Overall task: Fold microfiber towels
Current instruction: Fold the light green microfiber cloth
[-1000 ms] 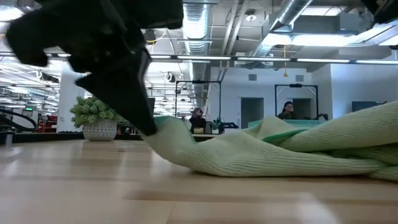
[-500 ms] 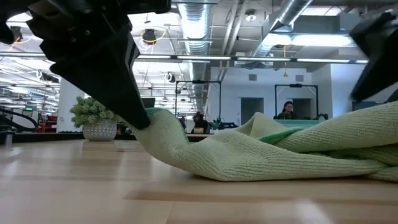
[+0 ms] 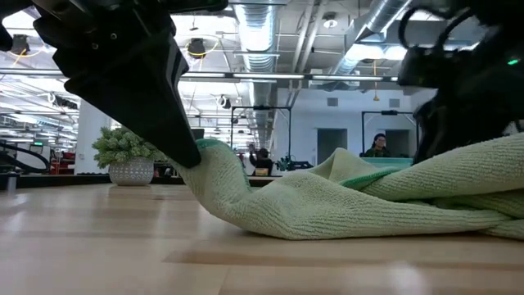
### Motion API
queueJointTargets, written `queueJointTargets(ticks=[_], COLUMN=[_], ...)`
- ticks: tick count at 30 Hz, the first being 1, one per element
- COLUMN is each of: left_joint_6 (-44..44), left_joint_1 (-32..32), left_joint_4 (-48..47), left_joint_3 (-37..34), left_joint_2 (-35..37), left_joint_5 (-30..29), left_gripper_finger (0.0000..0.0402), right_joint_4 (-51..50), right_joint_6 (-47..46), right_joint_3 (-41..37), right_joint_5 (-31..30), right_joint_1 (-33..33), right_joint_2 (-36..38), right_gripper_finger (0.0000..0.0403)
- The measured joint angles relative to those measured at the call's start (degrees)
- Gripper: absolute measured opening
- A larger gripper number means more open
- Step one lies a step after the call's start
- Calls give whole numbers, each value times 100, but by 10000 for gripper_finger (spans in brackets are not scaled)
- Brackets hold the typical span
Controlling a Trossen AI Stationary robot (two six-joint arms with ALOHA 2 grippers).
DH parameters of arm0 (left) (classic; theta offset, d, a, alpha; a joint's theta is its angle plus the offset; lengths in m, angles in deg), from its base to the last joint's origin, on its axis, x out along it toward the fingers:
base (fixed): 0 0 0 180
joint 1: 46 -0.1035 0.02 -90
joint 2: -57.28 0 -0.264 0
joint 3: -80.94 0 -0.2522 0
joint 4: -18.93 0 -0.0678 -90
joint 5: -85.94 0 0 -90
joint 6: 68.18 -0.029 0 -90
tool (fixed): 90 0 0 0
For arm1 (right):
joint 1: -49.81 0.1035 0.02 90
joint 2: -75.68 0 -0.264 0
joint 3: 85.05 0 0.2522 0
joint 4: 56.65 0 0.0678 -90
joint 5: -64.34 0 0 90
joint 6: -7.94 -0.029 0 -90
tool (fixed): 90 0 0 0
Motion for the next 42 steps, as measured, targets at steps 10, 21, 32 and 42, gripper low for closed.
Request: queueJointTargets(ticks=[10,21,32,42], left_joint_6=[-116,-157,747,1392], left_joint_1=[0,6,390,589], left_joint_4=[68,29,-1733,-3308], left_joint_3=[0,0,297,404], left_joint_2=[0,0,506,1927], left_joint_5=[11,11,-717,-1628], left_gripper_finger=[0,0,0,0], right_joint_4=[1175,1654,-528,-4104], right_joint_6=[7,-75,166,1027], right_joint_3=[-742,-714,-76,2184], right_joint_5=[516,454,732,-999], right_joint_1=[-424,-113,187,689], right_joint_2=[-24,-453,812,1738], right_gripper_finger=[191,56,8,6])
